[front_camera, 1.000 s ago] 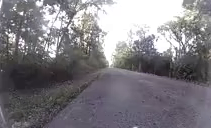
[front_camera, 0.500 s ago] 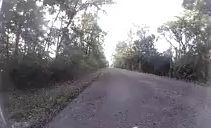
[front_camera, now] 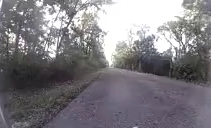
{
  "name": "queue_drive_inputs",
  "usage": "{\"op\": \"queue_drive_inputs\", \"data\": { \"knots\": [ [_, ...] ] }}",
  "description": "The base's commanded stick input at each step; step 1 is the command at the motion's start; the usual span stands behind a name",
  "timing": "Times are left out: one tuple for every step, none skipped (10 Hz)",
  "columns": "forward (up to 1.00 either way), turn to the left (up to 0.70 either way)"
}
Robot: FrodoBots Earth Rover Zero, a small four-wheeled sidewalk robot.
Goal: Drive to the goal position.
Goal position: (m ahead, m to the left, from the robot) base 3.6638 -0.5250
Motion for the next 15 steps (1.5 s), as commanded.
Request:
{"op": "queue_drive_inputs", "data": {
  "knots": [
    [0.05,0.0],
    [0.05,0.0],
    [0.05,0.0],
    [0.05,0.0],
    [0.05,0.0],
    [0.05,0.0],
    [0.05,0.0],
    [0.05,0.0],
    [0.05,0.0],
    [0.05,0.0],
    [0.05,0.0],
    [0.05,0.0],
    [0.05,0.0],
    [0.05,0.0],
    [0.05,0.0]
  ]
}}
